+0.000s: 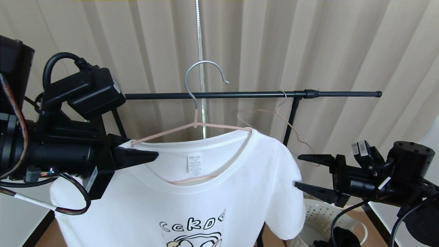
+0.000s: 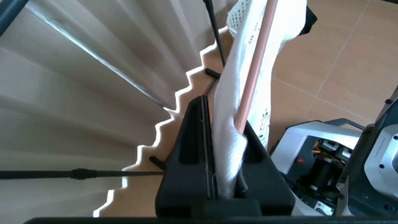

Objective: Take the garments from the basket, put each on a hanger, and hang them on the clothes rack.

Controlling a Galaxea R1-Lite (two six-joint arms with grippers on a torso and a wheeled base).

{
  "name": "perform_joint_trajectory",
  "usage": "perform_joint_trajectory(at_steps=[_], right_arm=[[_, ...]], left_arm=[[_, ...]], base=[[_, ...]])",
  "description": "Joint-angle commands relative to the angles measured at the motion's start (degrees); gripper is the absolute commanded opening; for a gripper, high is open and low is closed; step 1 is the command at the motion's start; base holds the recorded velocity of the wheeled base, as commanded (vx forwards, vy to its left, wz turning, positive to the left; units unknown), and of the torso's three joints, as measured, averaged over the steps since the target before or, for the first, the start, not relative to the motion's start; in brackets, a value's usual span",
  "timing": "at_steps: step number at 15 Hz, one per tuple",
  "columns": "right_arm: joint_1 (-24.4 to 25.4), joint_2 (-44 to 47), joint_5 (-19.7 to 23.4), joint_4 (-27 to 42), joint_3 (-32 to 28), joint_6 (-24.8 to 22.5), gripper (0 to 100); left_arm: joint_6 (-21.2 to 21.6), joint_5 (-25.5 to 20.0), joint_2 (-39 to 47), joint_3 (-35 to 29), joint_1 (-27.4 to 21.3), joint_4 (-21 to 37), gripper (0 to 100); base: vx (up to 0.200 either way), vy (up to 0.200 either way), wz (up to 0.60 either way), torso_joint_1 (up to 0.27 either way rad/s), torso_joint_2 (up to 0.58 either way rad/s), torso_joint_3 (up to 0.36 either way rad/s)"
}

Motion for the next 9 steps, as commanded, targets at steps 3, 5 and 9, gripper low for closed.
perform_joint_trajectory(at_steps=[3, 5, 9], right_arm=[[0.01, -2.11, 0.00, -0.01, -0.06, -0.01, 100], [0.01, -1.94, -0.09, -0.01, -0.15, -0.01, 100], [0.01, -1.50, -0.18, -0.01, -0.15, -0.01, 100]], left_arm=[[-0.23, -0.06, 2.38, 0.96, 2.40, -1.06, 0], [-0.32, 0.03, 4.31, 2.54, 3.89, -5.19, 0], [-4.71, 0.11, 7.65, 3.86, 4.68, -10.29, 0]], base=[[0.000, 0.000, 0.00, 0.000, 0.00, 0.000], [0.000, 0.000, 0.00, 0.000, 0.00, 0.000], [0.000, 0.000, 0.00, 0.000, 0.00, 0.000]])
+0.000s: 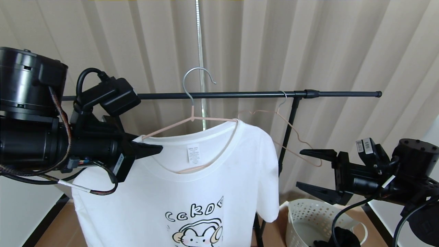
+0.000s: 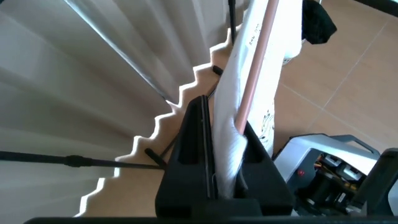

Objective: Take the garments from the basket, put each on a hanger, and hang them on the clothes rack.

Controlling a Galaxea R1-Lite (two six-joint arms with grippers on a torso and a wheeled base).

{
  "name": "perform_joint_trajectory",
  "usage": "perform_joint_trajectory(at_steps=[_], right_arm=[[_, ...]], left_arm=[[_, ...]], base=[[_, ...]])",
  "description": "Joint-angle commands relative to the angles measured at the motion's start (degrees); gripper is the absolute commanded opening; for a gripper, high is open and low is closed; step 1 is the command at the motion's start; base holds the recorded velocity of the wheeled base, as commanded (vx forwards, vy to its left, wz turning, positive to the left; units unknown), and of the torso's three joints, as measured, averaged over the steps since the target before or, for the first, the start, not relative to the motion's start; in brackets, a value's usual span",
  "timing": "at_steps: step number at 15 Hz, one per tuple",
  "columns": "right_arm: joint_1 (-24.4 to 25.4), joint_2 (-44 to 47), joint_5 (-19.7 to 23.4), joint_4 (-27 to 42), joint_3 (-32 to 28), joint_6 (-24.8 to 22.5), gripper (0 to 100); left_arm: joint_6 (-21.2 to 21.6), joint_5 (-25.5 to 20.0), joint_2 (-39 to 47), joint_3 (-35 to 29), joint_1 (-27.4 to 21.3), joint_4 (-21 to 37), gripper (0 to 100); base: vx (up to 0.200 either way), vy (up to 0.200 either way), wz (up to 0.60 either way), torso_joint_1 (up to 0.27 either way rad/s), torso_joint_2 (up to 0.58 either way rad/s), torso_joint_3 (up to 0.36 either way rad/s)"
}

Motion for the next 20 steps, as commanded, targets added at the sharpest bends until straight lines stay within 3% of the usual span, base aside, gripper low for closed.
perform_joint_trajectory(at_steps=[1, 6, 11, 14, 20], right_arm=[[0.01, 0.21, -0.01, -0.04, -0.09, -0.01, 100], [0.01, 0.39, -0.01, -0.04, -0.18, -0.01, 100], [0.01, 0.39, -0.01, -0.04, -0.18, -0.01, 100], [0.01, 0.48, -0.01, -0.04, -0.18, -0.01, 100], [0.01, 1.09, -0.01, -0.04, -0.27, -0.01, 100]], left_arm=[[-1.50, 0.82, 3.14, 0.06, 0.41, -0.97, 0], [-7.48, 6.36, 8.15, -0.74, 0.59, -6.42, 0], [-21.37, 14.18, 18.52, -10.40, 0.41, -7.74, 0], [-24.27, 15.94, 21.95, -13.74, 0.32, -7.65, 0], [-25.50, 16.38, 25.64, -13.83, 0.50, -8.00, 0]], base=[[0.000, 0.000, 0.00, 0.000, 0.00, 0.000], [0.000, 0.000, 0.00, 0.000, 0.00, 0.000], [0.000, 0.000, 0.00, 0.000, 0.00, 0.000], [0.000, 0.000, 0.00, 0.000, 0.00, 0.000], [0.000, 0.000, 0.00, 0.000, 0.00, 0.000]])
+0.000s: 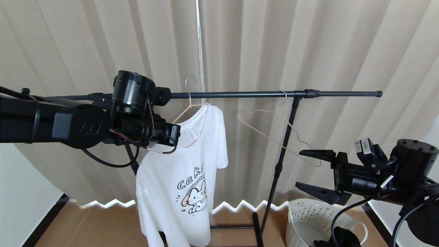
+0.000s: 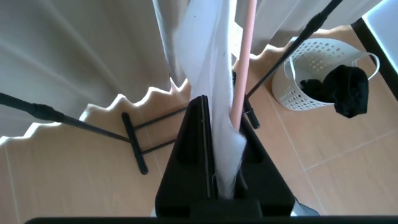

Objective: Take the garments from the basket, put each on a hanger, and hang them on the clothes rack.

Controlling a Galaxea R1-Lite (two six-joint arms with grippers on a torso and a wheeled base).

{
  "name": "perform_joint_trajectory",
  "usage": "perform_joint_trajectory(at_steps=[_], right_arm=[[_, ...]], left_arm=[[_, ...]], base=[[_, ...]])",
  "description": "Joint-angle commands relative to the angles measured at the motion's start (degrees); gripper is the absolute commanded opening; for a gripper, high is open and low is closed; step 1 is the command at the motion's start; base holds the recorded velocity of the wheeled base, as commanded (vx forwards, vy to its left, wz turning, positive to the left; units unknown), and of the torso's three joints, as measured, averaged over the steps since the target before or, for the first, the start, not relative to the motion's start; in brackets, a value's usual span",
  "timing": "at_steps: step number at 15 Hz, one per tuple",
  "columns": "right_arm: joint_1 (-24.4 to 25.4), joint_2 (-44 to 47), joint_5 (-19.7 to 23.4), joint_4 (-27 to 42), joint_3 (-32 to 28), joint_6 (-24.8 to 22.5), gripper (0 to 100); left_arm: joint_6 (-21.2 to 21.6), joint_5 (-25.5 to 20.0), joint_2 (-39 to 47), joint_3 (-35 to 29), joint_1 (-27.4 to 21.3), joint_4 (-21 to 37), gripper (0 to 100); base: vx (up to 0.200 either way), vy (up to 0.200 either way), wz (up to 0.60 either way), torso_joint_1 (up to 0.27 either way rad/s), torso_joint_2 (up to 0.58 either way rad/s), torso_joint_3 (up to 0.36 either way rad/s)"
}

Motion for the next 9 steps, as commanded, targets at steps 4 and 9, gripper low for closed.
perform_joint_trajectory(at_steps=[4, 9], right_arm=[[0.01, 0.46, -0.16, -0.04, -0.05, -0.10, 100], [0.01, 0.55, -0.16, -0.04, -0.05, -0.10, 100]], left_arm=[[-2.63, -0.28, 4.03, -1.82, 0.22, -0.49, 0], [-2.72, -0.11, 9.83, -7.44, 1.71, -3.66, 0]], base=[[0.000, 0.000, 0.00, 0.000, 0.00, 0.000], [0.000, 0.000, 0.00, 0.000, 0.00, 0.000]])
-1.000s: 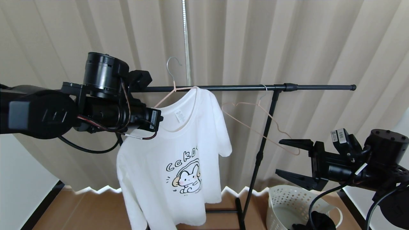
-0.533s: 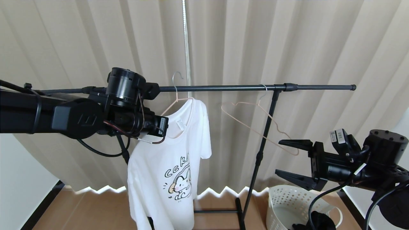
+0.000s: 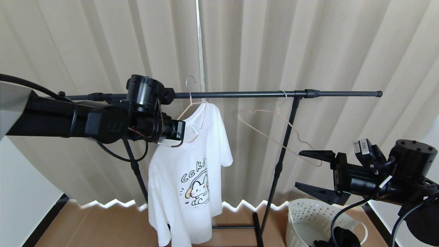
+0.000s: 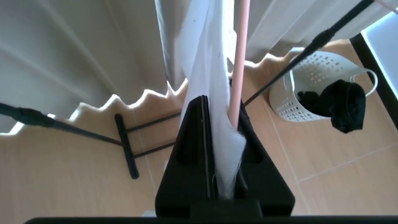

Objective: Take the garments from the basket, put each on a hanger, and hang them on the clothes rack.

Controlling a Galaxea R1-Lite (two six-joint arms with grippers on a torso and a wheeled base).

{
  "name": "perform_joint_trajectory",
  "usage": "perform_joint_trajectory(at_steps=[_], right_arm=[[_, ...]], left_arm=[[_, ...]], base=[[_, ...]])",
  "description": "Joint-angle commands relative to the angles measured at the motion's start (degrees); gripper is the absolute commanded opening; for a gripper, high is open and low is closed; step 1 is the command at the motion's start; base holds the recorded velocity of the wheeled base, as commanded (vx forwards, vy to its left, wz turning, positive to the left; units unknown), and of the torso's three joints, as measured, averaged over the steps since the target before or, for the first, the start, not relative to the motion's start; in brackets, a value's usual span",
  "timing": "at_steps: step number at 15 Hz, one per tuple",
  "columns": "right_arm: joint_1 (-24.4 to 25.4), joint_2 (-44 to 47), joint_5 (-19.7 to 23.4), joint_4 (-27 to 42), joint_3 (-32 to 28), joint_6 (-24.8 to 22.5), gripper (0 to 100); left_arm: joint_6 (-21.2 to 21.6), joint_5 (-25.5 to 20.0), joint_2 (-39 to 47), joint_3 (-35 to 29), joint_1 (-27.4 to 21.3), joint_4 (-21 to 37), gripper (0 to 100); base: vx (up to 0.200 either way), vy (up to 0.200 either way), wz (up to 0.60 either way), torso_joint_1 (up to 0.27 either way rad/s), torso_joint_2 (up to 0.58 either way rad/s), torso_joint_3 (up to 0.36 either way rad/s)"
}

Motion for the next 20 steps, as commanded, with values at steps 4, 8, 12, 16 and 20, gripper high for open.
perform_joint_trajectory(at_steps=[4, 8, 12, 16, 20], right_arm=[[0.01, 0.06, -0.03, -0.04, 0.00, -0.02, 100], [0.01, 0.24, -0.03, -0.04, -0.09, -0.02, 100], [0.01, 0.24, -0.03, -0.04, -0.09, -0.02, 100], [0.01, 0.94, -0.03, -0.30, -0.09, -0.10, 100], [0.01, 0.94, -0.03, -0.30, -0.09, -0.10, 100]], left_arm=[[0.33, 0.14, 7.59, -5.74, 0.51, -1.11, 0], [0.15, 0.14, 10.93, -9.43, 1.04, -1.11, 0], [-0.02, 0.14, 12.07, -9.87, 1.39, -1.20, 0], [-0.20, 0.23, 12.78, -9.96, 1.39, -1.20, 0], [-0.29, 0.31, 13.30, -10.49, 1.65, -1.20, 0]], base=[[0.000, 0.000, 0.00, 0.000, 0.00, 0.000], [0.000, 0.000, 0.00, 0.000, 0.00, 0.000], [0.000, 0.000, 0.00, 0.000, 0.00, 0.000], [0.000, 0.000, 0.00, 0.000, 0.00, 0.000], [0.000, 0.000, 0.00, 0.000, 0.00, 0.000]])
